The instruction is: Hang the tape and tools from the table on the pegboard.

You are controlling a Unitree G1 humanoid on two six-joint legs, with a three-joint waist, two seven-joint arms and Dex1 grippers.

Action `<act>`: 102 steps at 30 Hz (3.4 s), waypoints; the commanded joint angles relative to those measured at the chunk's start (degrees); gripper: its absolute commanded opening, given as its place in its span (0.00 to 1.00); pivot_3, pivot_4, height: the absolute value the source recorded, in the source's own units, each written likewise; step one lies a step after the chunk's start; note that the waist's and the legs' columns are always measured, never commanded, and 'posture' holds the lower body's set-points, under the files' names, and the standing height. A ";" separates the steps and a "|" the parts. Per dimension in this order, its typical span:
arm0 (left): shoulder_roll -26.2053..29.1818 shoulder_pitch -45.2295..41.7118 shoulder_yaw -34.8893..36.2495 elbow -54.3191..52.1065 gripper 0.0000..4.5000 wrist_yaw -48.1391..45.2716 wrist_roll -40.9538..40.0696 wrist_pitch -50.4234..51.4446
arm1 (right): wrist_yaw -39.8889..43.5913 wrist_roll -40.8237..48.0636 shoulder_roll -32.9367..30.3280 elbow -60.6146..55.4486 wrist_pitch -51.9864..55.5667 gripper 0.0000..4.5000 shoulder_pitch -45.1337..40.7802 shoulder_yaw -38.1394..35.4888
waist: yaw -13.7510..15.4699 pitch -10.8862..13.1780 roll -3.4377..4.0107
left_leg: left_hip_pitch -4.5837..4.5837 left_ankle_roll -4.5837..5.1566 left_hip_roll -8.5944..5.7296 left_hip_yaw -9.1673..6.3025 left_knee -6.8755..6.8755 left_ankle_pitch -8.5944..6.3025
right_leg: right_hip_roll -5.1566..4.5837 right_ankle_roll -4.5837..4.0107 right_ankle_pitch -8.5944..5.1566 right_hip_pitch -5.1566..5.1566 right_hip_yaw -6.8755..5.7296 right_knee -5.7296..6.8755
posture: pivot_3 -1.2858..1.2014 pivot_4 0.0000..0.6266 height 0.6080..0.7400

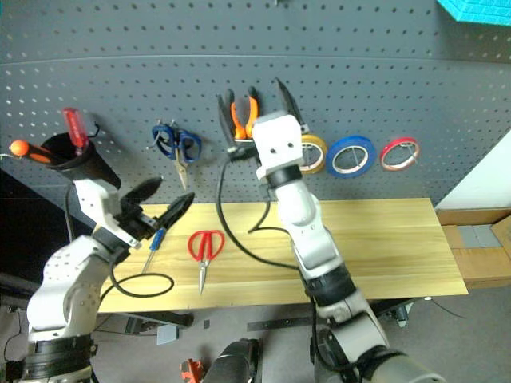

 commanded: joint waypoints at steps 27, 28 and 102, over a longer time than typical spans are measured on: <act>-4.86 -3.25 -14.32 9.96 1.00 20.35 17.02 36.45 | 21.37 23.16 -23.43 -29.11 63.34 0.99 10.89 3.55 | -0.48 0.18 0.01 | 0.06 0.03 -0.01 -0.16 0.04 0.00 | -0.02 0.09 -0.06 0.39 -0.41 -0.23 | 0.52 0.42 1.00; -5.27 -3.61 -14.50 10.96 1.00 20.43 17.34 35.98 | 21.38 23.24 -23.46 -29.27 63.49 0.99 10.80 3.63 | -0.47 0.19 0.02 | 0.05 0.03 -0.01 -0.17 0.04 0.00 | -0.02 0.09 -0.06 0.39 -0.43 -0.26 | 0.51 0.43 1.00; -2.70 -1.28 -5.73 2.44 0.05 12.23 25.48 -17.13 | 28.00 21.02 -32.91 -33.10 42.86 1.00 8.78 -5.69 | -0.25 -0.01 0.06 | -0.70 0.12 -0.03 -0.47 0.15 -0.11 | -0.28 0.11 -0.02 0.36 -1.14 -0.95 | 0.48 0.32 1.00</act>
